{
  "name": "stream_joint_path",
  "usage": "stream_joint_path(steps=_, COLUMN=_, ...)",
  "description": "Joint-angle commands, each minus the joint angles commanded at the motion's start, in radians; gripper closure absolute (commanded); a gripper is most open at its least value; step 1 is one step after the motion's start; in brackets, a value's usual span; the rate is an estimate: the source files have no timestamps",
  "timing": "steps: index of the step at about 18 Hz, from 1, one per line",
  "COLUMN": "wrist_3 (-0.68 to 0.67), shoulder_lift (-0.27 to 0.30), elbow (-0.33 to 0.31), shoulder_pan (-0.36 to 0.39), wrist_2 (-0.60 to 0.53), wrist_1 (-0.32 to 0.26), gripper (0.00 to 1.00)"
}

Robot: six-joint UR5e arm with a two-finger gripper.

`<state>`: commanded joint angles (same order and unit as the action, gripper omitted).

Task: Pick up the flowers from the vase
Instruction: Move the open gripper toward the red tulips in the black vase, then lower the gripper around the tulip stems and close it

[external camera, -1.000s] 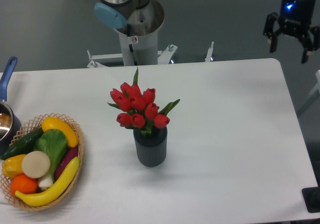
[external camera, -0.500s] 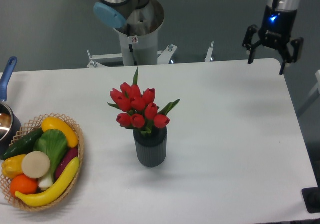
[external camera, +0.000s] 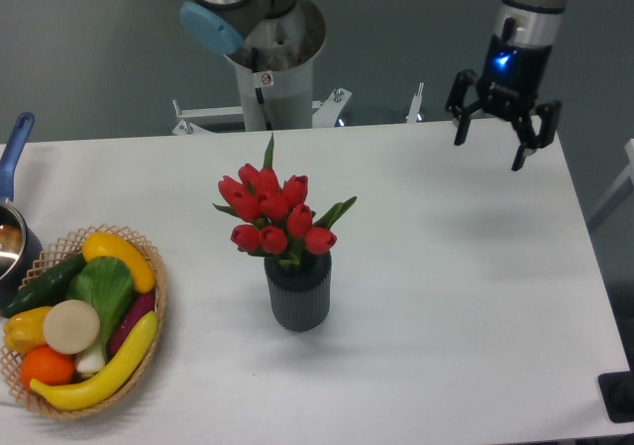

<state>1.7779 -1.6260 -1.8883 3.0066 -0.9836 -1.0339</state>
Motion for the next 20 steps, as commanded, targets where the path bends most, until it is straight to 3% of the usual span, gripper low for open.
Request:
stream_joint_path(steps=4, wrist_3=-0.011, shoulder_lift=-0.003, elbow=-0.063, shoulder_pan=-0.026, wrist_2=0.164, wrist_1=0.003, gripper=0.0)
stream_joint_path(steps=9, wrist_3=-0.07, shoulder_lift=-0.021, elbow=-0.075, shoulder_pan=-0.101, wrist_2=0.25, wrist_1=0.0, gripper=0.0)
stream_joint_path(steps=14, wrist_3=-0.109, shoulder_lift=-0.06, elbow=-0.091, shoulder_pan=-0.152, wrist_2=0.425, wrist_1=0.003, gripper=0.0)
stream_joint_path(steps=20, wrist_3=-0.129, shoulder_lift=-0.089, elbow=-0.103, shoulder_pan=-0.228, wrist_2=0.471, wrist_1=0.009, gripper=0.0)
